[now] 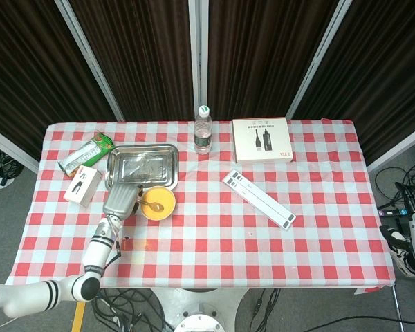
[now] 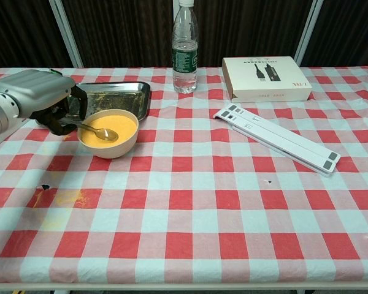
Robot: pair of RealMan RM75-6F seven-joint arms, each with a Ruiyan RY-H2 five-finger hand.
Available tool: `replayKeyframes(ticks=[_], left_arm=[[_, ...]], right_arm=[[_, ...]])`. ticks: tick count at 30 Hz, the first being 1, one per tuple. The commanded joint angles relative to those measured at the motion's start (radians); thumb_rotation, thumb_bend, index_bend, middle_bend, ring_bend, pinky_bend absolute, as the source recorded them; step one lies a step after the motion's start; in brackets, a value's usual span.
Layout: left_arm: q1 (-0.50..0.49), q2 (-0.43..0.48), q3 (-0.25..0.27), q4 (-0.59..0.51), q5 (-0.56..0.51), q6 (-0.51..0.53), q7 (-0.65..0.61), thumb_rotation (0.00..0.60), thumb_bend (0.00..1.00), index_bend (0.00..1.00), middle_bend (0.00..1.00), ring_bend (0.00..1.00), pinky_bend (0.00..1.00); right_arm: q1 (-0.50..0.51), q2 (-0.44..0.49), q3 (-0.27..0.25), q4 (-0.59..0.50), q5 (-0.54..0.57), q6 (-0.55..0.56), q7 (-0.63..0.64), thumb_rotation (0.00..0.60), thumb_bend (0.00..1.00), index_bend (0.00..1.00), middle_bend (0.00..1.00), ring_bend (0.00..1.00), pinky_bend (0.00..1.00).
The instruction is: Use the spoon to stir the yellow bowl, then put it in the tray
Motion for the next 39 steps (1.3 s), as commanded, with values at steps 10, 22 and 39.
replayKeyframes(ticks=[10, 22, 39], left_arm=[[-0.006, 0.078, 0.000, -0.042, 0.031, -0.074, -0.128, 0.600, 0.37, 0.54, 1.00, 0.99, 1.00], [-0.049, 0.091, -0.006, 0.001, -0.008, -0.160, -0.180, 0.600, 0.36, 0.58, 1.00, 0.99, 1.00], [-0.097, 0.133, 0.010, -0.002, -0.106, -0.238, -0.201, 0.600, 0.39, 0.57, 1.00, 0.99, 1.00]], right_arm=[[-0.004, 0.017, 0.012, -0.004, 0.003, 0.017, 0.002, 0.600, 0.13, 0.08, 0.13, 0.00, 0.10], [-0.010, 0.012, 0.009, 0.005, 0.007, 0.016, 0.015, 0.600, 0.13, 0.08, 0.13, 0.00, 0.10], [-0.014, 0.004, 0.007, 0.016, 0.010, 0.014, 0.023, 0.600, 0.13, 0.08, 0.13, 0.00, 0.10]])
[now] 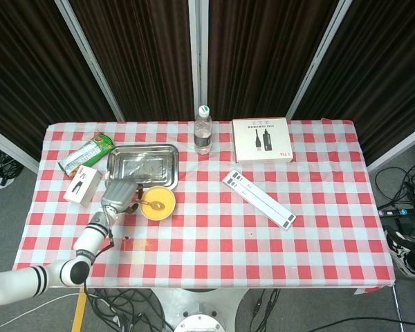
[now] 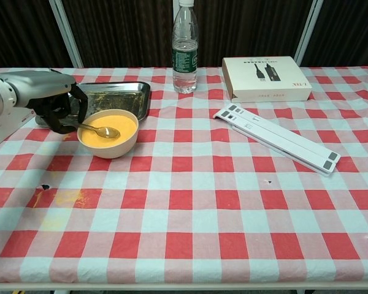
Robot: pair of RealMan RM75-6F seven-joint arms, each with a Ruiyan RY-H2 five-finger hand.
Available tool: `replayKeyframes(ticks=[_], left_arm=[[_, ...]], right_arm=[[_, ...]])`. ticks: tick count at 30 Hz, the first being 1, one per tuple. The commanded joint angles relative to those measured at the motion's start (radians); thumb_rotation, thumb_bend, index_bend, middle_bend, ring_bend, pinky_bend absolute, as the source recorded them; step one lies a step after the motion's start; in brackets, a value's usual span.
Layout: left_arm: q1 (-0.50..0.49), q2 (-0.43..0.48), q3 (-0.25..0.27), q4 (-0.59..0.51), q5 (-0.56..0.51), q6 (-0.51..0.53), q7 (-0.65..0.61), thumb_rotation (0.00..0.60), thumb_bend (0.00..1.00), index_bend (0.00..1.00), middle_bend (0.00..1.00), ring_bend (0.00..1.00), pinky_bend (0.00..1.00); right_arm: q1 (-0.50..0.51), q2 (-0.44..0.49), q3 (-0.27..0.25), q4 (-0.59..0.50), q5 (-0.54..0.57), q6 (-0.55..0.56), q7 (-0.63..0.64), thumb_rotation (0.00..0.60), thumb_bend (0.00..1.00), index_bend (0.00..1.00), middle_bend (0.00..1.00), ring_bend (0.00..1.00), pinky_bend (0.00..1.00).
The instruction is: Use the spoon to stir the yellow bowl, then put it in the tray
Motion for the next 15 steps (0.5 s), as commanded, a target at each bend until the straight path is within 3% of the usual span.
replayKeyframes(ticks=[1, 15], left_arm=[[-0.004, 0.000, 0.002, 0.003, -0.005, 0.001, -0.004, 0.600, 0.39, 0.57, 1.00, 0.99, 1.00], [-0.017, 0.000, 0.025, 0.002, -0.016, 0.017, -0.011, 0.600, 0.42, 0.58, 1.00, 0.99, 1.00]], right_arm=[[0.000, 0.000, 0.000, 0.001, 0.001, -0.001, 0.000, 0.600, 0.13, 0.08, 0.13, 0.00, 0.10], [0.000, -0.002, 0.001, 0.003, 0.002, -0.004, 0.005, 0.600, 0.13, 0.08, 0.13, 0.00, 0.10]])
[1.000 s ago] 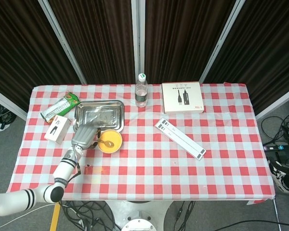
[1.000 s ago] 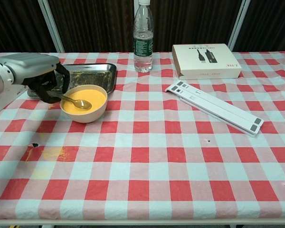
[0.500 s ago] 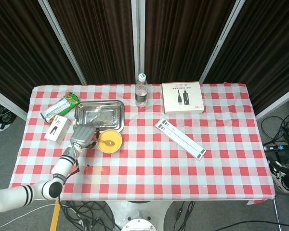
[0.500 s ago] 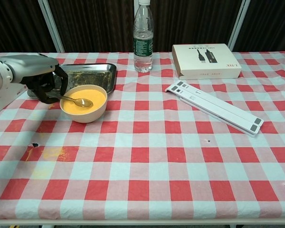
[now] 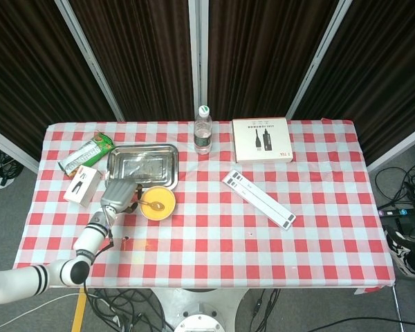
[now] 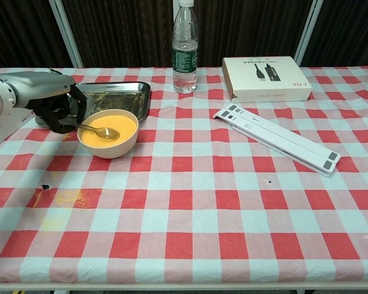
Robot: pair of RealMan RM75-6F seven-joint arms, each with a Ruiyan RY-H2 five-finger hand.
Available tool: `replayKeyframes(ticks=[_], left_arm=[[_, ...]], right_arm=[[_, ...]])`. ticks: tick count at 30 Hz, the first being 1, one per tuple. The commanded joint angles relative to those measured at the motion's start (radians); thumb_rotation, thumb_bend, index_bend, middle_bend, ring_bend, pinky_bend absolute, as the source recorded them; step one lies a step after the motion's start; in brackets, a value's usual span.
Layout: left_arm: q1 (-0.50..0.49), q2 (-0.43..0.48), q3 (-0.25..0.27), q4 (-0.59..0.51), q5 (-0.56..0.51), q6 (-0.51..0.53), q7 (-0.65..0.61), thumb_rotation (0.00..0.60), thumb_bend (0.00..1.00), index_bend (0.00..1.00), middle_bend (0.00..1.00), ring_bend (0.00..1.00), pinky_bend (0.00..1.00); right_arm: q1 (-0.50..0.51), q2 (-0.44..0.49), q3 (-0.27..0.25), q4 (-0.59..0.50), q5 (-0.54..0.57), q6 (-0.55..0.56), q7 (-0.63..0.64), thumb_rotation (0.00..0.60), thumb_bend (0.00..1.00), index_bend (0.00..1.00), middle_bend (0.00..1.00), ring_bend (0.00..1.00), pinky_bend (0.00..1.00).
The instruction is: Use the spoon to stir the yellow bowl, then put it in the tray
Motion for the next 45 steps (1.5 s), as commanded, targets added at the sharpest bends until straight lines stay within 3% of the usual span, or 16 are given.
replayKeyframes(ticks=[1, 14, 30, 45], left_arm=[[-0.002, 0.000, 0.002, 0.000, -0.002, 0.003, 0.000, 0.600, 0.42, 0.58, 1.00, 0.99, 1.00], [-0.010, -0.002, 0.013, -0.012, 0.005, 0.065, 0.035, 0.600, 0.44, 0.64, 1.00, 0.99, 1.00], [-0.034, -0.074, 0.087, 0.029, 0.182, 0.380, 0.484, 0.600, 0.46, 0.67, 1.00, 1.00, 1.00], [-0.024, -0.178, 0.112, 0.142, 0.282, 0.413, 0.622, 0.600, 0.47, 0.68, 1.00, 1.00, 1.00]], right_arm=[[-0.001, -0.001, 0.000, 0.001, 0.000, 0.000, 0.000, 0.600, 0.13, 0.08, 0.13, 0.00, 0.10], [-0.002, -0.004, -0.001, 0.006, -0.002, 0.000, 0.004, 0.600, 0.13, 0.08, 0.13, 0.00, 0.10], [-0.007, -0.002, -0.003, -0.001, -0.010, 0.012, 0.003, 0.600, 0.13, 0.08, 0.13, 0.00, 0.10], [-0.011, 0.000, -0.003, 0.000, -0.006, 0.011, 0.007, 0.600, 0.13, 0.08, 0.13, 0.00, 0.10]])
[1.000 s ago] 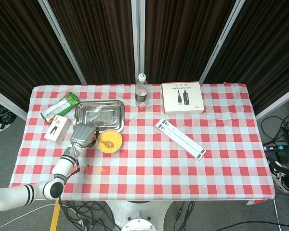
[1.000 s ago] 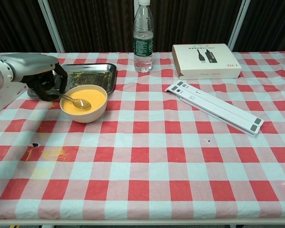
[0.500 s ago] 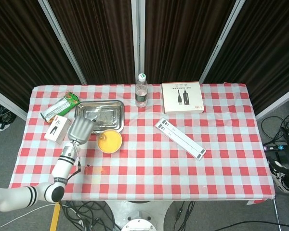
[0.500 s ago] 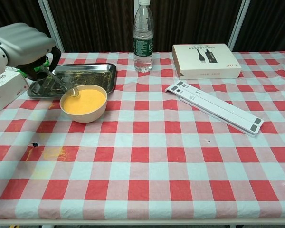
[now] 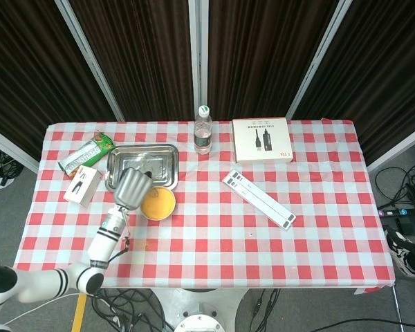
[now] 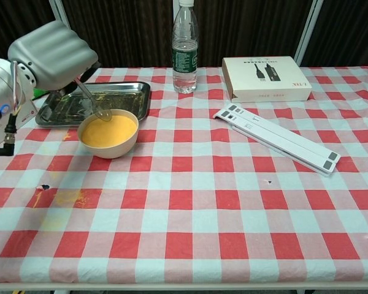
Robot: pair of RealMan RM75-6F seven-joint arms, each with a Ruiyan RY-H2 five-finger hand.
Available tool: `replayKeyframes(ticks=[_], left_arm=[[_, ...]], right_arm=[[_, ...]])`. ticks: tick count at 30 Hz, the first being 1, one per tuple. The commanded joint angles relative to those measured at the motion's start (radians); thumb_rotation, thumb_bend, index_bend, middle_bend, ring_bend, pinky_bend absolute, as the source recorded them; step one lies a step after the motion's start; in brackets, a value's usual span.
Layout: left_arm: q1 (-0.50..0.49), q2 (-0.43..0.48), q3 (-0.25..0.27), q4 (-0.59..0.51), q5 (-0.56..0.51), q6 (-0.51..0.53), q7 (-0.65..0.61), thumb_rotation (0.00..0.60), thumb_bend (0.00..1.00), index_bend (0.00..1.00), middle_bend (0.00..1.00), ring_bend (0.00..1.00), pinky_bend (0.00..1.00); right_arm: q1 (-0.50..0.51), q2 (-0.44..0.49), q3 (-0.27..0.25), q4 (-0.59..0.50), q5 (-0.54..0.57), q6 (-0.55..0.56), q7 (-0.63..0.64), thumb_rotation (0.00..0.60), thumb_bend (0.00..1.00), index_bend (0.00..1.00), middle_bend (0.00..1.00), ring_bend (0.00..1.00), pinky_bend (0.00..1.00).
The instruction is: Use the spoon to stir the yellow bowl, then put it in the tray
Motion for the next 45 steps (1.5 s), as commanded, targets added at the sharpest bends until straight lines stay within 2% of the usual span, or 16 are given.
replayKeyframes(ticks=[1, 7, 17, 24, 31, 37, 42, 45], left_arm=[[0.014, -0.020, 0.021, 0.022, 0.015, -0.002, 0.030, 0.600, 0.47, 0.68, 1.00, 1.00, 1.00], [0.033, -0.049, 0.029, 0.043, 0.030, -0.019, 0.031, 0.600, 0.47, 0.68, 1.00, 1.00, 1.00], [0.054, -0.046, -0.016, 0.019, 0.001, -0.087, -0.073, 0.600, 0.47, 0.68, 1.00, 1.00, 1.00], [0.057, -0.009, -0.086, -0.019, -0.075, -0.151, -0.167, 0.600, 0.47, 0.68, 1.00, 1.00, 1.00], [0.062, 0.049, -0.123, -0.081, -0.140, -0.186, -0.219, 0.600, 0.47, 0.68, 1.00, 1.00, 1.00], [0.064, 0.066, -0.095, -0.081, -0.114, -0.114, -0.128, 0.600, 0.47, 0.68, 1.00, 1.00, 1.00], [0.055, 0.030, -0.049, -0.021, -0.019, -0.031, -0.017, 0.600, 0.47, 0.68, 1.00, 1.00, 1.00], [0.046, 0.004, -0.035, 0.004, 0.001, -0.031, 0.029, 0.600, 0.47, 0.68, 1.00, 1.00, 1.00]], right_arm=[[0.001, -0.002, -0.001, 0.001, -0.001, -0.002, 0.002, 0.600, 0.13, 0.08, 0.13, 0.00, 0.10], [0.001, -0.005, -0.002, 0.005, -0.001, -0.006, 0.005, 0.600, 0.13, 0.08, 0.13, 0.00, 0.10], [-0.004, 0.001, -0.001, 0.000, 0.001, 0.002, 0.004, 0.600, 0.13, 0.08, 0.13, 0.00, 0.10], [-0.004, 0.004, 0.001, -0.004, 0.000, 0.004, -0.001, 0.600, 0.13, 0.08, 0.13, 0.00, 0.10], [-0.002, 0.004, 0.003, -0.010, -0.002, 0.005, -0.011, 0.600, 0.13, 0.08, 0.13, 0.00, 0.10], [-0.002, 0.004, 0.003, -0.013, -0.003, 0.006, -0.013, 0.600, 0.13, 0.08, 0.13, 0.00, 0.10], [-0.002, 0.003, 0.001, -0.013, -0.003, 0.005, -0.014, 0.600, 0.13, 0.08, 0.13, 0.00, 0.10], [-0.003, 0.004, 0.001, -0.013, -0.003, 0.005, -0.014, 0.600, 0.13, 0.08, 0.13, 0.00, 0.10]])
